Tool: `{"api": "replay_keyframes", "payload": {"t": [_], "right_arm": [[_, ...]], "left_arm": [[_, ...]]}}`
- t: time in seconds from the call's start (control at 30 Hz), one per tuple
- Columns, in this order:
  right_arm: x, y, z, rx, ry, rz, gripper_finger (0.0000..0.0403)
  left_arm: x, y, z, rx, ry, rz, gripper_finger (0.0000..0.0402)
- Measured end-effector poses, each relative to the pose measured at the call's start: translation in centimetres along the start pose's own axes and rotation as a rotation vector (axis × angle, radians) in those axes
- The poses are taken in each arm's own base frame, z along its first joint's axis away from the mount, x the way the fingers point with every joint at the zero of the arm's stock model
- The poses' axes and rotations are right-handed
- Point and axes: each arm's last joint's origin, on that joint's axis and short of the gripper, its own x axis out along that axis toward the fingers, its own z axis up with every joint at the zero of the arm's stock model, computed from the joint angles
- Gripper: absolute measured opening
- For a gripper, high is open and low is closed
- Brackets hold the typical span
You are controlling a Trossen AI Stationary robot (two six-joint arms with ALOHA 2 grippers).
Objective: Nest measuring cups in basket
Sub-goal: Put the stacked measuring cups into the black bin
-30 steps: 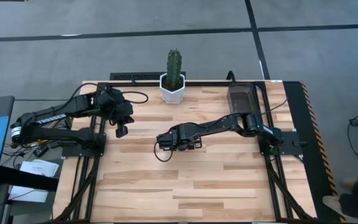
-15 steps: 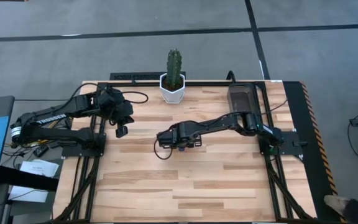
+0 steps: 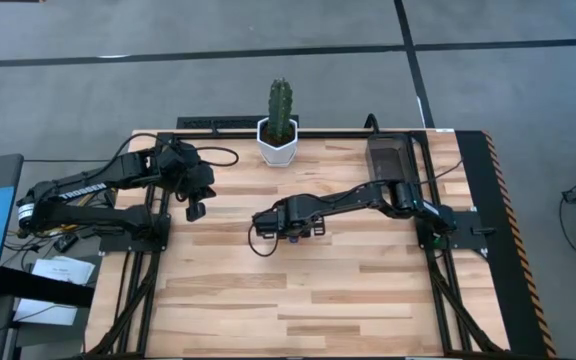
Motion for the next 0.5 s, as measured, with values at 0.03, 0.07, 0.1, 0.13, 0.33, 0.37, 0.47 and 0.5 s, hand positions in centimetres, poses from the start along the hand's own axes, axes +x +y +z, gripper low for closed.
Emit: {"api": "replay_keyframes", "payload": {"t": [0.03,0.07,0.1,0.13,0.33,0.37,0.47,0.5], "right_arm": [[0.00,-0.03,0.00,0.000,0.000,-0.003,0.0180],[0.00,-0.06,0.00,0.000,0.000,-0.006,0.0182],[0.00,-0.10,0.00,0.000,0.000,-0.010,0.0182],[0.00,-0.13,0.00,0.000,0.000,-0.013,0.0181],[0.00,-0.15,-0.03,-0.001,0.000,-0.015,0.0161],[-0.01,-0.15,-0.04,-0.001,0.000,-0.015,0.0161],[-0.01,-0.17,-0.04,-0.001,0.000,-0.017,0.0164],[-0.02,-0.19,-0.03,-0.002,0.000,-0.019,0.0166]], "left_arm": [[0.00,0.00,0.00,0.000,0.000,0.001,0.0002],[0.00,0.00,0.00,0.000,0.000,0.001,0.0002],[0.00,0.00,0.00,0.000,0.000,0.001,0.0002],[0.00,0.00,0.00,0.000,0.000,0.001,0.0002],[0.00,0.01,0.00,0.001,0.001,0.004,0.0002],[0.00,0.00,0.00,0.001,0.000,0.004,0.0002],[0.00,0.01,0.00,0.001,0.001,0.004,0.0002],[0.00,0.01,0.00,0.001,0.001,0.005,0.0002]]}}
